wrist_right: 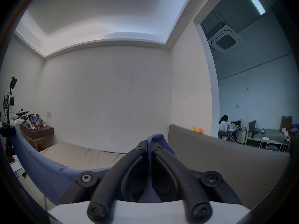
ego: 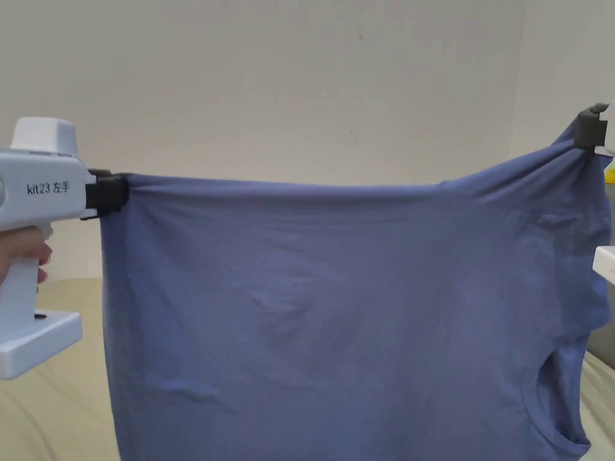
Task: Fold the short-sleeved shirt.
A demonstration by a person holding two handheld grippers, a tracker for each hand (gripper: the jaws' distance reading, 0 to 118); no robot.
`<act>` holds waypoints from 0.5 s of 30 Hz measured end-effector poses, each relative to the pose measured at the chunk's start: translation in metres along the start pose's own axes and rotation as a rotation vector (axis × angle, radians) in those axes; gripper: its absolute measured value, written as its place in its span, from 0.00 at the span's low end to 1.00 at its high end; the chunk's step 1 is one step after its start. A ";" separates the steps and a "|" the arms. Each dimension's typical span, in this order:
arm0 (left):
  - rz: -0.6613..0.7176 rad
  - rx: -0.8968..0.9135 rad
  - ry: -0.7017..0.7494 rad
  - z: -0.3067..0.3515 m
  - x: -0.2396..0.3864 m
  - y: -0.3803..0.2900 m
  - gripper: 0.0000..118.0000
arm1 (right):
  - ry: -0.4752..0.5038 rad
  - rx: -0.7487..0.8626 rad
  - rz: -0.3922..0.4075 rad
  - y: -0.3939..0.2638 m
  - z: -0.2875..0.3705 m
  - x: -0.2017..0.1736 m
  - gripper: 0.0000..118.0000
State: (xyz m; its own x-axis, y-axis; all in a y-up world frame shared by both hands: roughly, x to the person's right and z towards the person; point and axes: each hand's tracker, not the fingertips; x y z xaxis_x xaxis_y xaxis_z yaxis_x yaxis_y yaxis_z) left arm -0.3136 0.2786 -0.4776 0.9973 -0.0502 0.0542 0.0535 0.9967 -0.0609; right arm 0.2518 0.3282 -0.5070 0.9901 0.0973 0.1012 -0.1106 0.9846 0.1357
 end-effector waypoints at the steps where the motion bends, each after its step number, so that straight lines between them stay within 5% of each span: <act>1: -0.002 0.007 0.004 0.000 -0.002 0.006 0.00 | 0.000 0.013 0.002 0.004 -0.002 -0.001 0.03; 15: 0.017 -0.005 0.135 -0.105 -0.032 0.014 0.00 | 0.007 0.031 -0.007 0.001 -0.135 -0.057 0.03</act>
State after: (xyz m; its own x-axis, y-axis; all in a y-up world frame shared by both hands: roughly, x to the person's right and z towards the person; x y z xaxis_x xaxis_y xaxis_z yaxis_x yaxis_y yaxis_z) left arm -0.3397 0.2871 -0.5848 0.9958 -0.0416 -0.0819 0.0362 0.9972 -0.0657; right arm 0.2065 0.3435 -0.6459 0.9914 0.0914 0.0936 -0.1061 0.9802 0.1671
